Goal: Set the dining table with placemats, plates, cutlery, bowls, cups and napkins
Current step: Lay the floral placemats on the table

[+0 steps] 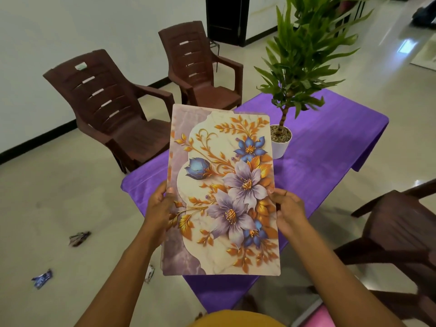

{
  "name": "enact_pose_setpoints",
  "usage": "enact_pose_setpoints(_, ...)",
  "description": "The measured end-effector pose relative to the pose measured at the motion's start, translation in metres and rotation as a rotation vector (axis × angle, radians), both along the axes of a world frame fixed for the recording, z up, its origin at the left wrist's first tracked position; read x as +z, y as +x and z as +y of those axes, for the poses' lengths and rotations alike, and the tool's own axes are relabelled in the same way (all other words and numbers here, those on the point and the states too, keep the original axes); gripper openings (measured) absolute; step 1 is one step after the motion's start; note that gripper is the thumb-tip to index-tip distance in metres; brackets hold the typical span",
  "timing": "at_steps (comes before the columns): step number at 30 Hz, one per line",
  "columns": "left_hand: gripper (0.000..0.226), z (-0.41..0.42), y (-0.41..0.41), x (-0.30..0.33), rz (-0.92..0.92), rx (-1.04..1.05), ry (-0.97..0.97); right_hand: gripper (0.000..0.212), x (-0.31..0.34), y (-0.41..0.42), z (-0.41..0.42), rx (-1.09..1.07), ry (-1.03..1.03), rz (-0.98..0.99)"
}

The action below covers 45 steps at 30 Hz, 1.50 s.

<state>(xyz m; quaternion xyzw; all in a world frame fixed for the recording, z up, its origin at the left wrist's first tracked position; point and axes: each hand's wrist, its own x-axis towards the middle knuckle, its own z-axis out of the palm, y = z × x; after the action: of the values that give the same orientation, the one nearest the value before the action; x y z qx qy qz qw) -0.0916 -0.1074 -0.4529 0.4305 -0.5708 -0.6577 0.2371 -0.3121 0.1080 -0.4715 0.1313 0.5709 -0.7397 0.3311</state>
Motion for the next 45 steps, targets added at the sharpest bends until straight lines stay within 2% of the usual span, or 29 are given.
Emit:
enact_pose_setpoints(4,0.021,0.008,0.001,0.003,0.025,-0.029,-0.010,0.014,-0.004,0.002,0.009,0.003,-0.020,-0.021)
enact_pose_setpoints(8,0.024,0.012,0.002,0.005,0.052,-0.023,-0.028,0.010,-0.010,0.003,0.017,-0.033,0.002,-0.012)
enact_pose_setpoints(12,0.018,0.014,0.004,0.001,0.039,0.026,-0.057,0.023,-0.017,0.007,0.023,-0.064,0.030,-0.028)
enact_pose_setpoints(14,0.021,0.014,0.006,-0.002,0.020,0.051,-0.093,0.034,-0.018,0.010,0.027,-0.067,0.046,-0.030)
enact_pose_setpoints(17,0.029,0.008,0.014,-0.007,0.032,0.091,-0.101,0.040,-0.024,0.012,0.040,-0.092,0.063,-0.038)
enact_pose_setpoints(24,0.031,-0.013,0.033,-0.010,-0.073,0.261,-0.474,0.035,-0.054,0.014,0.074,-0.214,0.127,-0.120)
enact_pose_setpoints(28,0.033,-0.017,0.038,-0.007,-0.122,0.325,-0.614,0.026,-0.069,0.024,0.085,-0.271,0.159,-0.147)
enact_pose_setpoints(31,0.036,-0.013,0.038,-0.002,-0.139,0.395,-0.662,0.030,-0.075,0.034,0.089,-0.307,0.179,-0.160)
enact_pose_setpoints(33,0.037,-0.010,0.038,0.000,-0.138,0.449,-0.686,0.033,-0.081,0.042,0.090,-0.281,0.209,-0.164)
enact_pose_setpoints(36,0.038,-0.005,0.039,0.004,-0.147,0.511,-0.725,0.035,-0.089,0.054,0.092,-0.129,0.311,-0.101)
enact_pose_setpoints(40,0.038,-0.004,0.039,0.008,-0.151,0.562,-0.778,0.024,-0.082,0.065,0.097,0.134,0.433,0.013)
enact_pose_setpoints(45,0.037,-0.010,0.039,0.011,-0.154,0.610,-0.818,0.037,-0.092,0.066,0.106,0.423,0.657,0.092)
